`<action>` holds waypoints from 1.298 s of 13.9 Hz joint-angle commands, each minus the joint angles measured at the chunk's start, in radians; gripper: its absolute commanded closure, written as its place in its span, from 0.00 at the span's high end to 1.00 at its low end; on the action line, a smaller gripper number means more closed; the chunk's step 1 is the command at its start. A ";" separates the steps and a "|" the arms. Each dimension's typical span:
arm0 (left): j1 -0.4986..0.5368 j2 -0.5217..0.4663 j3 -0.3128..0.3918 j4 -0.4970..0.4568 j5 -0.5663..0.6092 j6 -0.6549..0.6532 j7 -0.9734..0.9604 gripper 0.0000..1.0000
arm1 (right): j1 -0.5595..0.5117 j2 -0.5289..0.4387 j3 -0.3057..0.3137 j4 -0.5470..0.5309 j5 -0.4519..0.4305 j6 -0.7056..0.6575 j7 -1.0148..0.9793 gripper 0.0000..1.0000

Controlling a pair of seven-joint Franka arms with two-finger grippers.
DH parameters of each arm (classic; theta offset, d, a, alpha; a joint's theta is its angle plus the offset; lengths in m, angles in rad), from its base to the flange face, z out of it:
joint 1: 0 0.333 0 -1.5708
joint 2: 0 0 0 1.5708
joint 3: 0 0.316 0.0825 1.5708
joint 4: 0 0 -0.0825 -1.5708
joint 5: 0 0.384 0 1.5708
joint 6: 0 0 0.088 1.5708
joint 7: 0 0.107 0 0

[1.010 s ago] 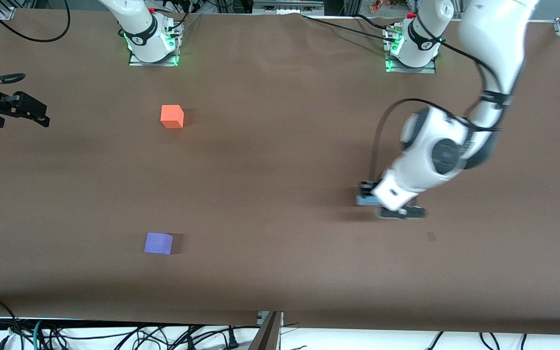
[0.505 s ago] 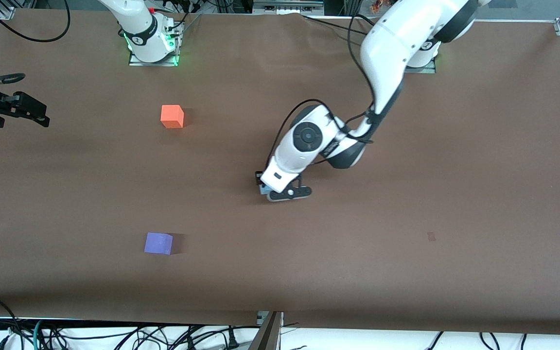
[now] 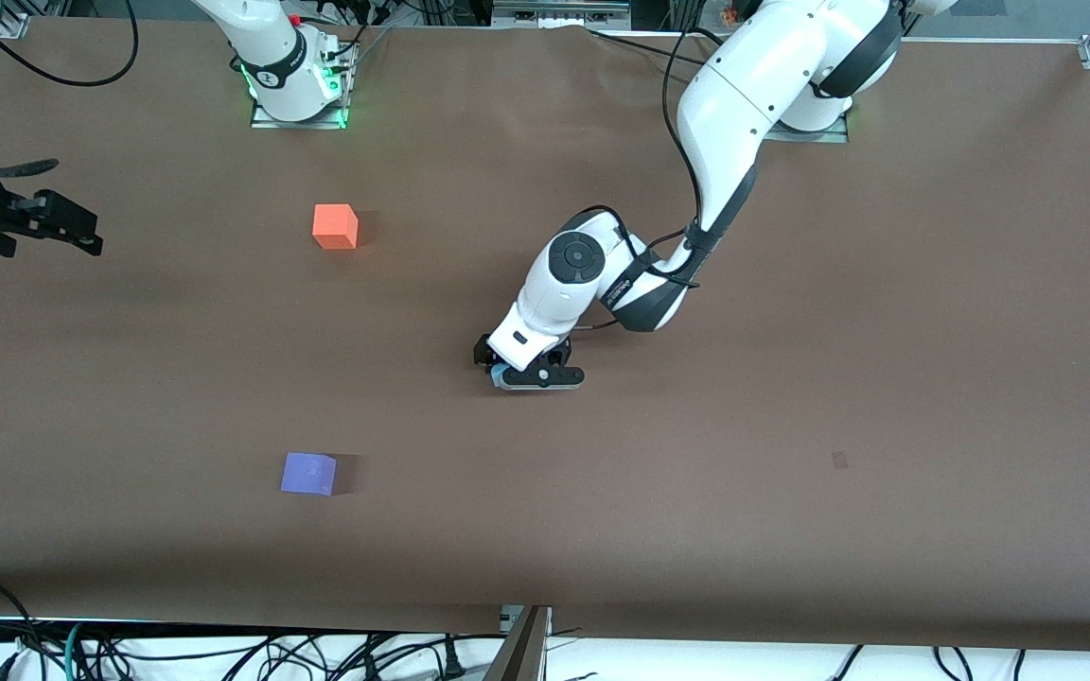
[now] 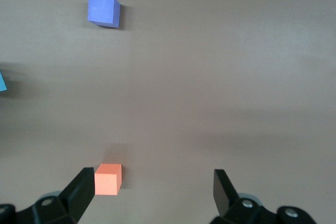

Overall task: Place blue block between orange and purple blocks
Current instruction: 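Carry the blue cube toward the table middle and release it, then withdraw the left gripper while the right gripper reaches the blue cube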

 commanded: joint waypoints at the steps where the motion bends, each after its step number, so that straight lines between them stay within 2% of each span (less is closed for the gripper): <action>1: 0.019 -0.057 0.017 0.013 0.013 -0.109 0.011 1.00 | 0.000 0.072 0.005 0.020 0.006 0.020 -0.012 1.00; 3: 0.063 -0.111 0.015 0.007 0.013 -0.165 0.017 1.00 | -0.001 0.109 0.007 0.020 0.010 0.027 -0.017 1.00; 7: 0.211 -0.284 0.010 -0.023 0.027 -0.488 0.072 1.00 | 0.008 0.169 0.014 0.018 0.019 0.078 0.006 1.00; 9: 0.304 -0.382 0.009 -0.051 0.026 -0.656 0.202 1.00 | 0.089 0.212 0.014 0.018 0.019 0.127 0.099 1.00; 12: 0.399 -0.536 0.014 -0.091 0.030 -0.868 0.276 1.00 | 0.215 0.291 0.014 0.020 0.019 0.177 0.229 1.00; 13: 0.436 -0.599 0.012 -0.141 0.030 -0.895 0.327 1.00 | 0.261 0.313 0.014 0.020 0.019 0.214 0.259 1.00; 15: 0.539 -0.702 0.009 -0.280 0.030 -0.860 0.467 1.00 | 0.345 0.353 0.014 0.020 0.016 0.279 0.301 1.00; 16: 0.576 -0.728 0.012 -0.351 0.032 -0.791 0.524 1.00 | 0.380 0.377 0.014 0.020 0.018 0.309 0.319 1.00; 18: 0.716 -0.759 0.004 -0.449 0.013 -0.662 0.677 1.00 | 0.434 0.425 0.014 0.020 0.019 0.380 0.382 1.00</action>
